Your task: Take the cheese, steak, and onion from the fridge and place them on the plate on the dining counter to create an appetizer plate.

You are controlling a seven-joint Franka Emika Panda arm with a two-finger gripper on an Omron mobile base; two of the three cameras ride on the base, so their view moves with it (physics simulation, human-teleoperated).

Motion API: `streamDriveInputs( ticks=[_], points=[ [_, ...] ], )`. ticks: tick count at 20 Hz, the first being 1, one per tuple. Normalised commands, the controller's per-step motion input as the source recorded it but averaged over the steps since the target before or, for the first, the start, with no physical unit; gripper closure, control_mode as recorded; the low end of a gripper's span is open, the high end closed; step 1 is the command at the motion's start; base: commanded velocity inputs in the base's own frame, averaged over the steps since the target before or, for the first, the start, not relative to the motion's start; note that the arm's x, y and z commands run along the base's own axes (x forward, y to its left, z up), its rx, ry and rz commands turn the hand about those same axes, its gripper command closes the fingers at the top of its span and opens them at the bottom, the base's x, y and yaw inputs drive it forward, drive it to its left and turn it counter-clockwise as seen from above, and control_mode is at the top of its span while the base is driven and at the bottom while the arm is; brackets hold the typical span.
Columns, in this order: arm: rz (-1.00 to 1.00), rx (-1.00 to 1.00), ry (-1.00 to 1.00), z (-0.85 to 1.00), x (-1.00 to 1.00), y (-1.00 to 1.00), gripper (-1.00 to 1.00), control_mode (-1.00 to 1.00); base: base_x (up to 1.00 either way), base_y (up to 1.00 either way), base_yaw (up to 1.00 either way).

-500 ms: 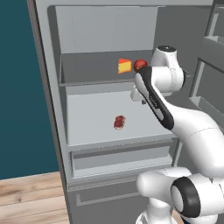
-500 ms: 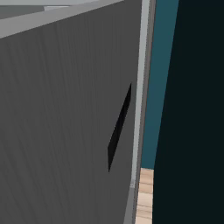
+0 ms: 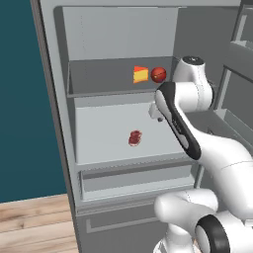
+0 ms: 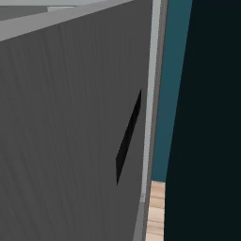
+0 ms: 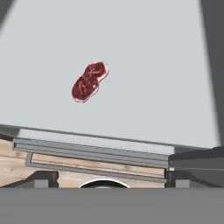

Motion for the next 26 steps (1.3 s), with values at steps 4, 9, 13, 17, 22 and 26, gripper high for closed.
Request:
streamDriveInputs(
  ticks=[4, 9, 13, 17, 22, 26],
  points=[
    [-0.05, 0.00, -0.15, -0.41, -0.33, 0.10, -1.00, -1.00, 0.00, 0.00, 0.00],
    [-0.08, 0.04, -0.15, -0.31, -0.13, 0.12, -1.00, -1.00, 0.00, 0.00, 0.00],
    [-0.16, 0.12, -0.05, -0.16, 0.00, 0.11, -1.00, -1.00, 0.00, 0.00, 0.00],
    [-0.21, 0.19, 0.00, -0.12, 0.00, 0.09, -1.00, -1.00, 0.00, 0.00, 0.00],
    [-0.22, 0.14, 0.00, -0.08, 0.00, 0.12, -1.00, -1.00, 0.00, 0.00, 0.00],
    [-0.18, 0.03, 0.00, -0.09, 0.00, 0.19, -1.00, -1.00, 0.00, 0.00, 0.00]
  ],
)
